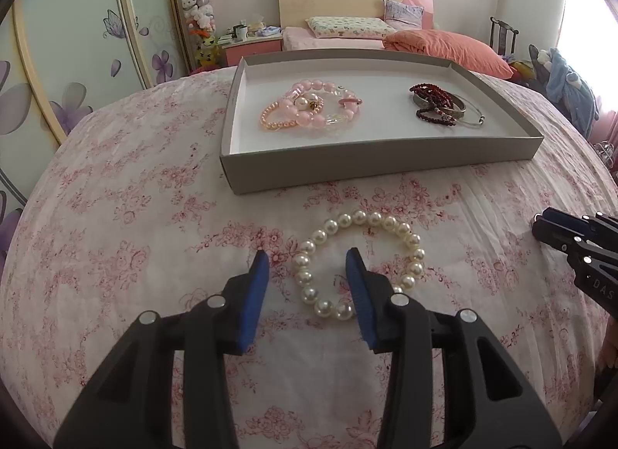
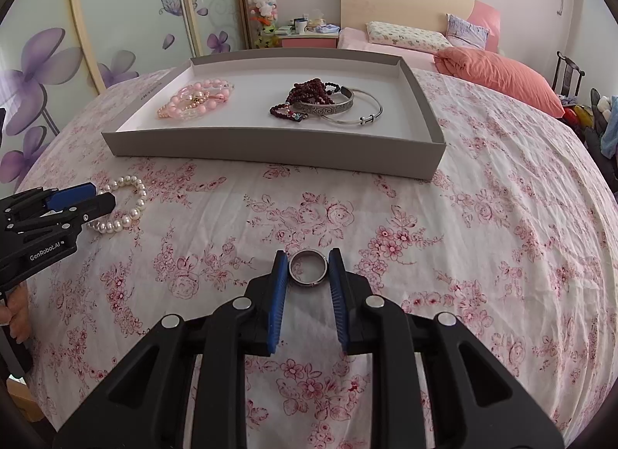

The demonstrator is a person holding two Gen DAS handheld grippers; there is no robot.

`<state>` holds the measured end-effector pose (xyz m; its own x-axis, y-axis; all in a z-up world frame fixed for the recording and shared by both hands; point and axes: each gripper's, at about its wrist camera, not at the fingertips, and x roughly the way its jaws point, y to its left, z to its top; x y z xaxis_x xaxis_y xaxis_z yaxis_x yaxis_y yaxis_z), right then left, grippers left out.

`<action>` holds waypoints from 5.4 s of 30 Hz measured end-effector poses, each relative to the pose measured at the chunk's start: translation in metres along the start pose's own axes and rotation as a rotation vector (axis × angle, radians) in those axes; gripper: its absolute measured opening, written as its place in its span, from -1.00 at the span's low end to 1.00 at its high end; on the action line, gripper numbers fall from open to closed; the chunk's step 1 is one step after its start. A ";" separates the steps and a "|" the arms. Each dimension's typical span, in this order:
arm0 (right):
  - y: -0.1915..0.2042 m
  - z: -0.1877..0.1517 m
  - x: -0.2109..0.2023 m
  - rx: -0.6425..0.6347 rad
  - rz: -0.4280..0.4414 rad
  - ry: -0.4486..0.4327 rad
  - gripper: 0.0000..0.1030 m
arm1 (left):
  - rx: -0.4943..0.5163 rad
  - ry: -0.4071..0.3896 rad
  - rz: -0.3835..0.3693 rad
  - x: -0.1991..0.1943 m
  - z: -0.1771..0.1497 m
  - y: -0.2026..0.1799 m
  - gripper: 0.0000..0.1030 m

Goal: Organize jewelry

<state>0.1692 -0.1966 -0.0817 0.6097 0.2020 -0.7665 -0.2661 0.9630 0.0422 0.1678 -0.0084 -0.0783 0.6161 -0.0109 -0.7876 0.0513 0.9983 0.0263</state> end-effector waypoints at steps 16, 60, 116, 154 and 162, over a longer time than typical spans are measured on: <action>-0.002 0.000 -0.001 0.013 0.010 -0.003 -0.56 | -0.022 -0.006 -0.008 -0.002 -0.001 0.002 -0.80; 0.033 0.054 -0.104 -0.026 -0.020 -0.585 -0.56 | -0.033 -0.486 -0.082 -0.133 0.040 -0.022 -0.80; -0.009 0.106 -0.021 0.141 -0.052 -0.381 0.38 | -0.272 -0.374 0.002 -0.046 0.081 0.061 0.48; 0.028 -0.017 -0.115 0.073 -0.060 -0.470 0.97 | -0.115 -0.529 0.050 -0.151 -0.046 0.009 0.92; 0.029 -0.019 -0.114 0.073 -0.053 -0.464 0.97 | -0.118 -0.519 0.042 -0.148 -0.048 0.009 0.92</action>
<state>0.0774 -0.1952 -0.0053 0.8948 0.1947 -0.4018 -0.1825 0.9808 0.0689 0.0392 0.0048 0.0092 0.9251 0.0325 -0.3784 -0.0521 0.9978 -0.0417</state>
